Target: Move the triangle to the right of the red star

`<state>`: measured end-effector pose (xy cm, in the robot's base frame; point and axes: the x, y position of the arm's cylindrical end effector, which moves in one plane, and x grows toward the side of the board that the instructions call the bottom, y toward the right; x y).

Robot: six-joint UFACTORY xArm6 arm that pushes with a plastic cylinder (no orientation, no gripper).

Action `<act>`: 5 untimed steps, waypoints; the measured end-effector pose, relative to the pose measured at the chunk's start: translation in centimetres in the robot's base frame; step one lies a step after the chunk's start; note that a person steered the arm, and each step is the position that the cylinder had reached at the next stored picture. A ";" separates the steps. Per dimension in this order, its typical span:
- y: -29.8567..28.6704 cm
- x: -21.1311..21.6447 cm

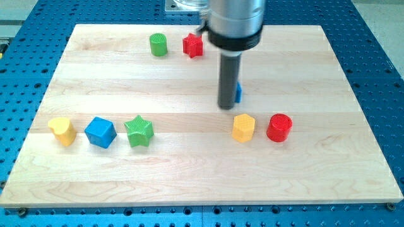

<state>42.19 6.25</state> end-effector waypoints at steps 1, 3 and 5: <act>0.6 -5.7; 0.2 -4.4; 3.7 -3.7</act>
<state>38.45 9.99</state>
